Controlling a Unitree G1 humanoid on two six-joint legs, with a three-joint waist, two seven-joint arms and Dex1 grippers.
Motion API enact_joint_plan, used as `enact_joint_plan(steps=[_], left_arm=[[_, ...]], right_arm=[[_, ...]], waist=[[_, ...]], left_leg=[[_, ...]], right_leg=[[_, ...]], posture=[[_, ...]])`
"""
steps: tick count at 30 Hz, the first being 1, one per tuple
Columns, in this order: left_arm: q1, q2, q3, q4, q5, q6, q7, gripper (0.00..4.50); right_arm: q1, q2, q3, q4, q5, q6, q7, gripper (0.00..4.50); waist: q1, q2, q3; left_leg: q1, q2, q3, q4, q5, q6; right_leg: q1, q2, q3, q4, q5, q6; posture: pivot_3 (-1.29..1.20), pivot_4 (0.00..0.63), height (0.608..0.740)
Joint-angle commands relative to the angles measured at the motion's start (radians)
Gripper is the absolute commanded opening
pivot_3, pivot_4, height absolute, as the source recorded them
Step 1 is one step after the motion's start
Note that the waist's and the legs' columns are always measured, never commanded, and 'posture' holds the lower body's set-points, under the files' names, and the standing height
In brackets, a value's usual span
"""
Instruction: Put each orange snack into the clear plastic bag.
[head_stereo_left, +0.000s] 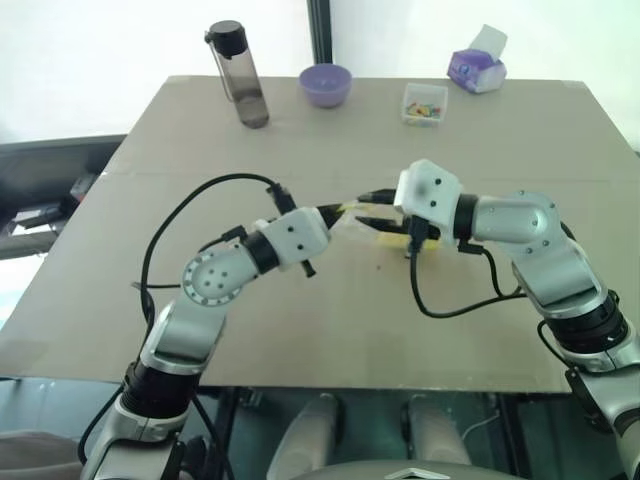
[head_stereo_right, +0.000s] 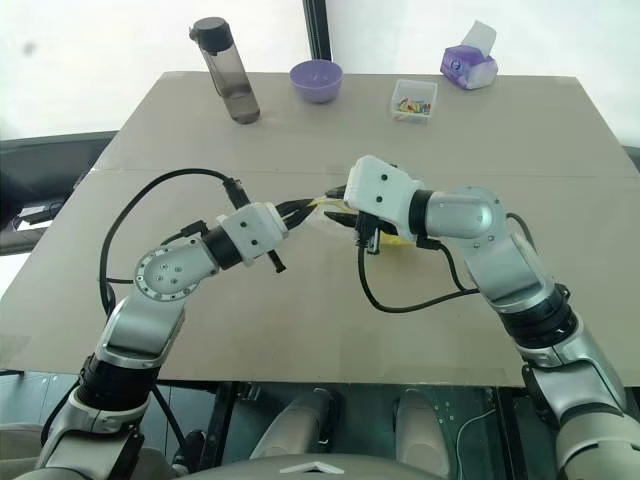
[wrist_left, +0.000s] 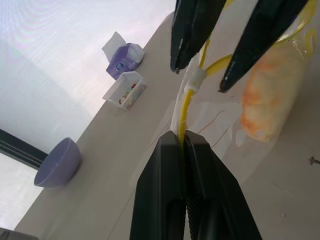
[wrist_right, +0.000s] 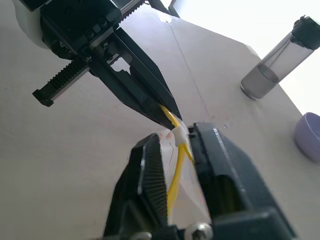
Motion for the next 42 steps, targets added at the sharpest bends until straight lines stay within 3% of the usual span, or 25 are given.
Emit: enact_joint_plan(steps=[1,18,22,27,31,34,36,42], left_arm=[[0.003,0.001,0.016,-0.04,-0.012,0.0,0.005,0.07],[-0.001,-0.007,0.01,-0.042,-0.01,0.004,0.008,0.07],[0.0,-0.008,0.012,-0.04,-0.009,0.003,0.01,0.07],[0.003,-0.008,0.012,-0.039,-0.009,0.001,0.009,0.07],[0.003,-0.009,0.01,-0.038,-0.009,-0.001,0.009,0.07],[0.004,-0.01,0.009,-0.038,-0.008,-0.003,0.009,0.07],[0.003,-0.01,0.008,-0.037,-0.007,-0.004,0.009,0.07],[0.002,-0.009,0.007,-0.038,-0.005,-0.004,0.008,0.07]], right_arm=[[-0.013,0.01,-0.004,-0.021,-0.01,-0.018,-0.006,0.07],[-0.02,0.018,-0.008,-0.007,-0.047,-0.021,-0.008,0.07],[-0.016,0.016,-0.011,-0.013,-0.037,-0.018,0.002,1.26],[-0.014,0.021,-0.012,-0.013,-0.043,-0.024,-0.008,3.54],[-0.016,0.02,-0.01,-0.014,-0.043,-0.024,-0.007,3.54],[-0.014,0.019,-0.01,-0.013,-0.045,-0.026,-0.006,2.57],[-0.013,0.016,-0.007,-0.012,-0.05,-0.026,-0.006,1.53],[-0.014,0.017,-0.002,-0.007,-0.068,-0.028,-0.006,1.53]], waist=[[0.0,0.0,0.0],[0.0,0.0,0.0],[0.0,0.0,0.0],[0.0,0.0,0.0],[0.0,0.0,0.0],[0.0,0.0,0.0],[0.0,0.0,0.0],[0.0,0.0,0.0]], left_leg=[[0.0,0.0,0.0,0.0,0.0,0.0],[0.0,0.0,0.0,0.0,0.0,0.0],[0.0,0.0,0.0,0.0,0.0,0.0],[0.0,0.0,0.0,0.0,0.0,0.0],[0.0,0.0,0.0,0.0,0.0,0.0],[0.0,0.0,0.0,0.0,0.0,0.0],[0.0,0.0,0.0,0.0,0.0,0.0],[0.0,0.0,0.0,0.0,0.0,0.0]], right_leg=[[0.0,0.0,0.0,0.0,0.0,0.0],[0.0,0.0,0.0,0.0,0.0,0.0],[0.0,0.0,0.0,0.0,0.0,0.0],[0.0,0.0,0.0,0.0,0.0,0.0],[0.0,0.0,0.0,0.0,0.0,0.0],[0.0,0.0,0.0,0.0,0.0,0.0],[0.0,0.0,0.0,0.0,0.0,0.0],[0.0,0.0,0.0,0.0,0.0,0.0]], posture=[[0.0,0.15,0.739],[0.0,0.15,0.739],[0.0,0.15,0.739],[0.0,0.15,0.739],[0.0,0.15,0.739],[0.0,0.15,0.739],[0.0,0.15,0.739],[0.0,0.15,0.739]])
